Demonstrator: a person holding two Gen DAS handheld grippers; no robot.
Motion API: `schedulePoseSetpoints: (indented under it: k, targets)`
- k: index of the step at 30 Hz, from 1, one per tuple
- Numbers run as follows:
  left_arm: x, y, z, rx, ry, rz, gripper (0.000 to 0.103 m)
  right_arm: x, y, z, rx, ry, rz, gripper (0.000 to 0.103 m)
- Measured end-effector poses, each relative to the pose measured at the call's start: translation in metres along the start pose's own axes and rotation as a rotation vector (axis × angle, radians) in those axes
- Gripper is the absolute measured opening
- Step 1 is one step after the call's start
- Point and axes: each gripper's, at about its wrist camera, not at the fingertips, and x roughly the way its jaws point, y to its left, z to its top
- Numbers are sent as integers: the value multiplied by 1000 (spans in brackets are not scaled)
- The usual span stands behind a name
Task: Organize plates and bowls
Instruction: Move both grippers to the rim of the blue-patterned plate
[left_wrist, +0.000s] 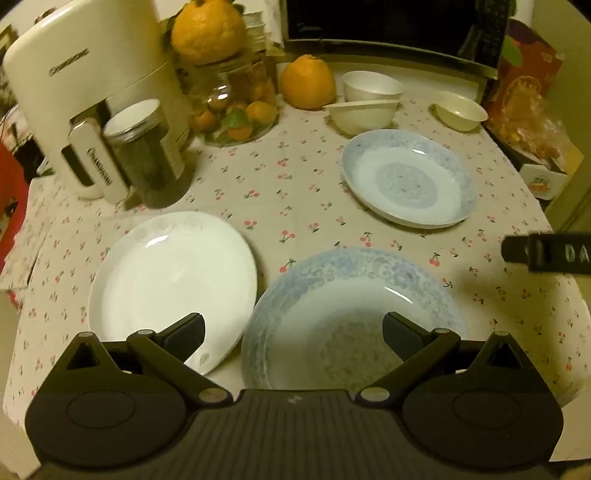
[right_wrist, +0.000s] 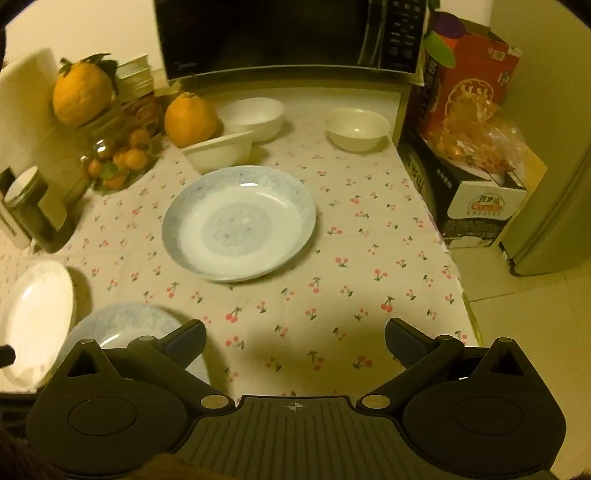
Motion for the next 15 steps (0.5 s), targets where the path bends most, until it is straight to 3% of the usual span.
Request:
schedulePoseSetpoints:
  k: [5, 11, 15]
  targets:
    - [-5, -9, 11, 61, -47, -54, 103, 10, -9, 14, 27, -8, 26, 103]
    - [3, -14, 38, 81, -29, -89, 103, 27, -20, 31, 48, -10, 78, 103]
    - [17, -12, 56, 30, 10, -127, 103, 41, -32, 39, 113, 13, 113, 103]
